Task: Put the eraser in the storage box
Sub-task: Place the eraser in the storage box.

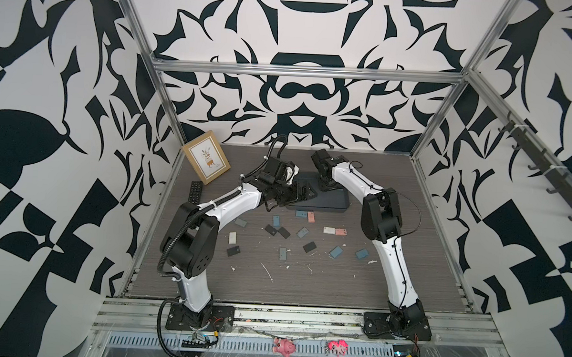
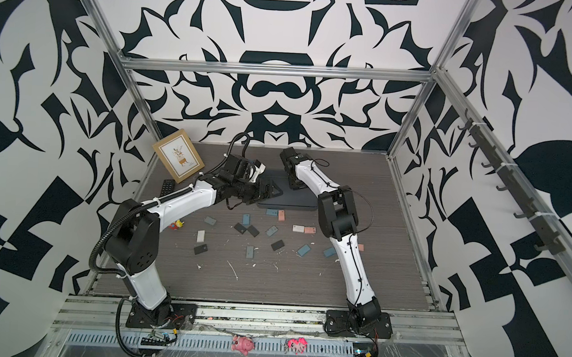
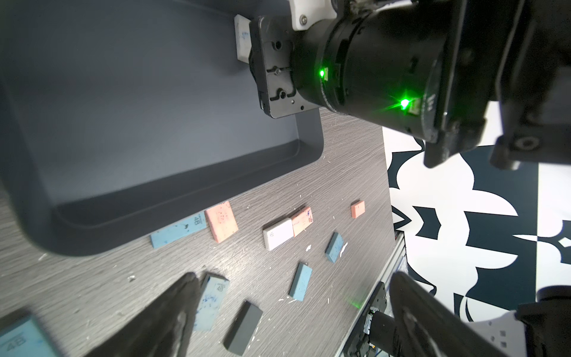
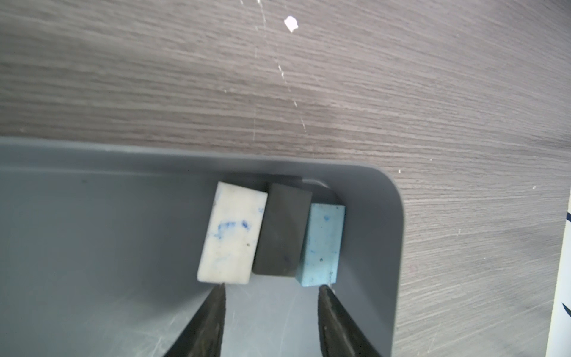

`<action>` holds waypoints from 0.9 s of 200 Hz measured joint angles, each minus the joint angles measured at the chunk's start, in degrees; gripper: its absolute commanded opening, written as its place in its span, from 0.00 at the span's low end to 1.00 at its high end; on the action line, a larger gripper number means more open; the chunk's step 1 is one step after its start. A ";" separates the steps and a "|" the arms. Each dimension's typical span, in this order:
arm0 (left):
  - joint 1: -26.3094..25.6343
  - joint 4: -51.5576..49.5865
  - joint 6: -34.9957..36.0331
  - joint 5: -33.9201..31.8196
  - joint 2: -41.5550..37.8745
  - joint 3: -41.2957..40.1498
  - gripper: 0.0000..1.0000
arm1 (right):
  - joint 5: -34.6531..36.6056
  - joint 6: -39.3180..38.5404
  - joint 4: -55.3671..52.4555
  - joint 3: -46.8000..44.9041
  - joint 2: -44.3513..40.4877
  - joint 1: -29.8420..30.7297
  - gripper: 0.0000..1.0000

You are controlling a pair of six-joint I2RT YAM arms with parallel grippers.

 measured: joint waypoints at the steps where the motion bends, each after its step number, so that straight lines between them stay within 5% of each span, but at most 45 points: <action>1: 0.00 -0.02 0.00 0.02 0.00 0.00 0.99 | -0.02 0.00 0.00 -0.02 -0.07 0.00 0.52; 103: -1.79 -2.40 2.01 -3.93 -6.80 0.00 0.99 | -4.85 2.99 2.40 -18.62 -25.18 -0.79 0.90; 142: -7.52 -3.56 3.74 -6.95 -7.54 0.00 0.99 | -7.98 5.46 4.66 -34.49 -36.48 -4.96 0.94; 180: -13.14 -4.17 5.05 -9.22 -5.88 3.32 0.99 | -12.72 9.09 7.45 -51.82 -47.56 -15.10 0.95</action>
